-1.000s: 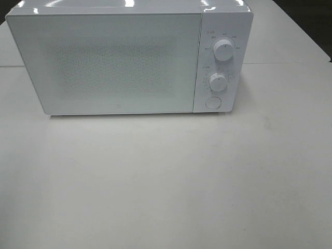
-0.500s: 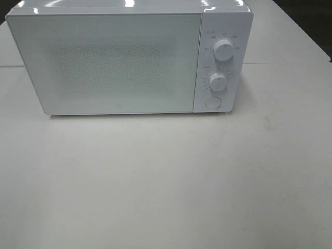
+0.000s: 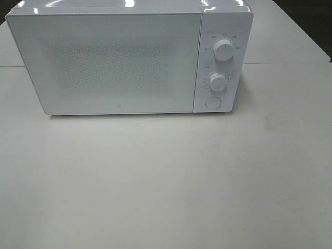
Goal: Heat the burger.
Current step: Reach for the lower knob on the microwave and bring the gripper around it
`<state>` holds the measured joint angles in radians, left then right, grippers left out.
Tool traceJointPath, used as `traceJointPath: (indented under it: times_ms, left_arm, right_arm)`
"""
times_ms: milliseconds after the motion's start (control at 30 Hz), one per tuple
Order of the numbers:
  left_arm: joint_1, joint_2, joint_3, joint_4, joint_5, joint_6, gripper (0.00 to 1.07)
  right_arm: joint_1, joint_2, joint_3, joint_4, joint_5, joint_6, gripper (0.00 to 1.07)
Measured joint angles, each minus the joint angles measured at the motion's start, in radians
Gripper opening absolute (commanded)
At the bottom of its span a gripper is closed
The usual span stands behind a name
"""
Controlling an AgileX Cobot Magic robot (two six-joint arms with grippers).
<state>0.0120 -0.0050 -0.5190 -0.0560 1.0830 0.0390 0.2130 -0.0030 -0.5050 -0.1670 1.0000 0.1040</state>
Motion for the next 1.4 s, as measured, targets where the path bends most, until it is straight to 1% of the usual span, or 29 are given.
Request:
traceJointPath:
  times_ms: [1200,1367,1400]
  left_arm:
    - [0.0,0.0,0.0,0.0,-0.001,0.0,1.0]
    - [0.0,0.0,0.0,0.0,-0.001,0.0,1.0]
    - [0.0,0.0,0.0,0.0,-0.002,0.0,1.0]
  right_arm:
    - [0.0,0.0,-0.001,0.0,-0.003,0.0,0.75]
    - [0.0,0.02,-0.015,0.0,-0.049,0.0,0.75]
    - [0.0,0.05,-0.015,0.0,-0.093,0.0,0.75]
